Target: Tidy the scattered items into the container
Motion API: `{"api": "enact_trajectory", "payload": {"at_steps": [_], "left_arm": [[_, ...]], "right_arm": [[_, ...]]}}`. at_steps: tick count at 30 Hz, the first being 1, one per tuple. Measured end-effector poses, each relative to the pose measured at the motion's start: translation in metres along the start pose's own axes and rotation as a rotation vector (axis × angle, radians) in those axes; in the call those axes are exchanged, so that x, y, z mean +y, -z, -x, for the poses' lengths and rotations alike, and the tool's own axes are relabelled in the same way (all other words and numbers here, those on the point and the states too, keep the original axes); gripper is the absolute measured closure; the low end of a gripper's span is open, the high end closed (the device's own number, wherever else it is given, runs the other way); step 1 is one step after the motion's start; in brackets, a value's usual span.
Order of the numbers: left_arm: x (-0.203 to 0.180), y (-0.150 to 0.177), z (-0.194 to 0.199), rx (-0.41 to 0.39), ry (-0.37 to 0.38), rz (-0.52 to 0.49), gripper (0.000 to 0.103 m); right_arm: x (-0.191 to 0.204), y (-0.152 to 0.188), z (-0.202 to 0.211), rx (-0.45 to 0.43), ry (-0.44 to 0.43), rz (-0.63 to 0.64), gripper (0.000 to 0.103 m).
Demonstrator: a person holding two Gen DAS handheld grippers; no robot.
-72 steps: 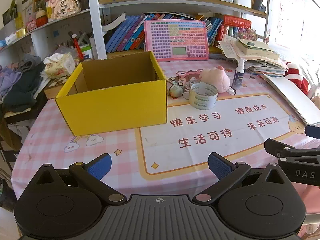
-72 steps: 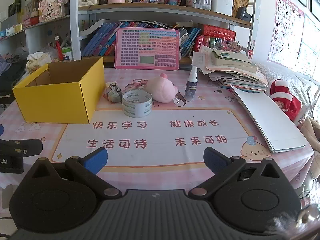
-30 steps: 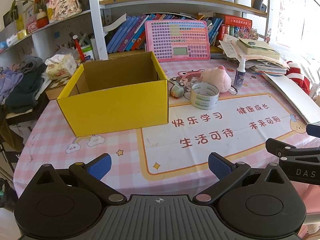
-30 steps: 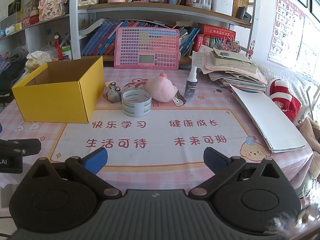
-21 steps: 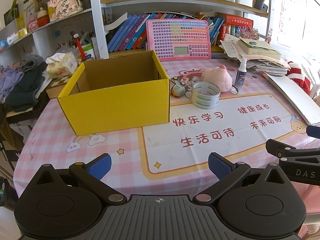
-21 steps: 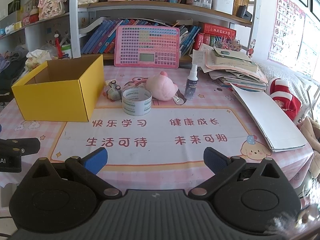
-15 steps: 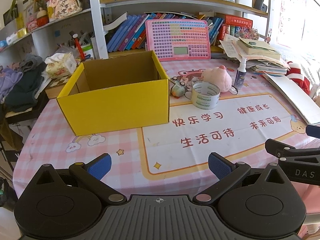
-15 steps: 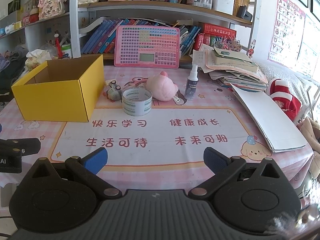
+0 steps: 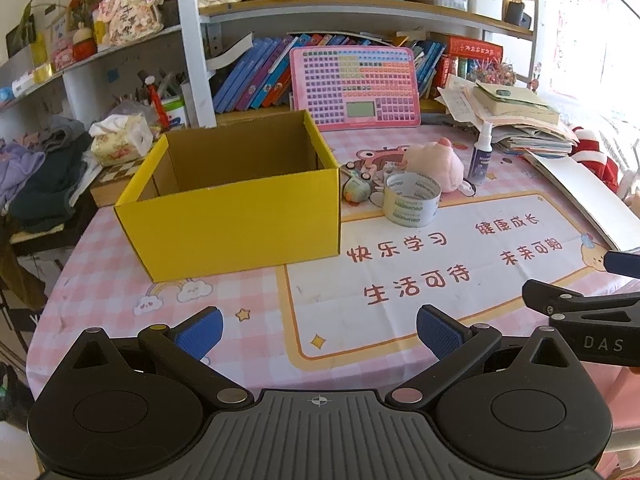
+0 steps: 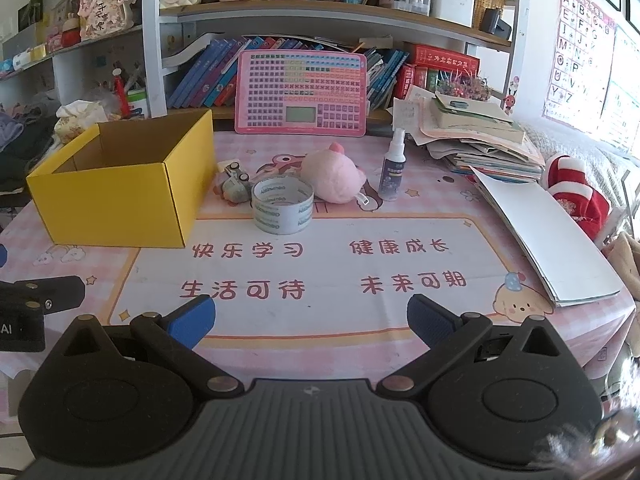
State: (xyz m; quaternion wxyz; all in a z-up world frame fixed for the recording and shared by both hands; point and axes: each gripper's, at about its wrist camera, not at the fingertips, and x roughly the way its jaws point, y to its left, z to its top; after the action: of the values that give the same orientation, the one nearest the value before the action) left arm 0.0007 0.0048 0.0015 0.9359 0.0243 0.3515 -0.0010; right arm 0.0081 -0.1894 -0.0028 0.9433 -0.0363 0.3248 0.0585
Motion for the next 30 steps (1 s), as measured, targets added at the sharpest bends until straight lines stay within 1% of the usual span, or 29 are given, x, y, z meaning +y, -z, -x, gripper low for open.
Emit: {"api": "enact_trajectory", "payload": {"at_steps": [5,12,17,20,24,27,30], "left_arm": [[-0.003,-0.002,-0.001,-0.005,0.013,-0.021,0.000],[-0.010,-0.004,-0.003,-0.020,0.051,-0.051,0.000],[-0.012,-0.008,-0.010,-0.014,0.118,-0.032,0.000],[-0.015,-0.011,-0.012,-0.028,0.153,-0.030,0.000],[-0.024,-0.018,-0.014,-0.068,0.169,-0.065,0.000],[-0.031,-0.025,-0.019,-0.086,0.166,-0.102,0.000],[-0.038,-0.030,-0.029,-0.075,0.180,-0.121,0.000]], "right_arm": [[0.001,-0.002,0.000,-0.006,0.005,-0.001,0.001],[0.000,-0.005,-0.002,-0.006,0.020,0.013,0.000],[-0.008,-0.006,-0.004,-0.011,0.018,-0.003,0.000],[-0.011,-0.008,-0.007,-0.013,0.024,0.000,0.000],[-0.015,-0.013,-0.018,-0.015,0.055,0.014,0.000],[-0.019,-0.020,-0.029,-0.005,0.032,0.007,0.000],[-0.021,-0.028,-0.038,-0.015,0.023,0.010,0.000]]}}
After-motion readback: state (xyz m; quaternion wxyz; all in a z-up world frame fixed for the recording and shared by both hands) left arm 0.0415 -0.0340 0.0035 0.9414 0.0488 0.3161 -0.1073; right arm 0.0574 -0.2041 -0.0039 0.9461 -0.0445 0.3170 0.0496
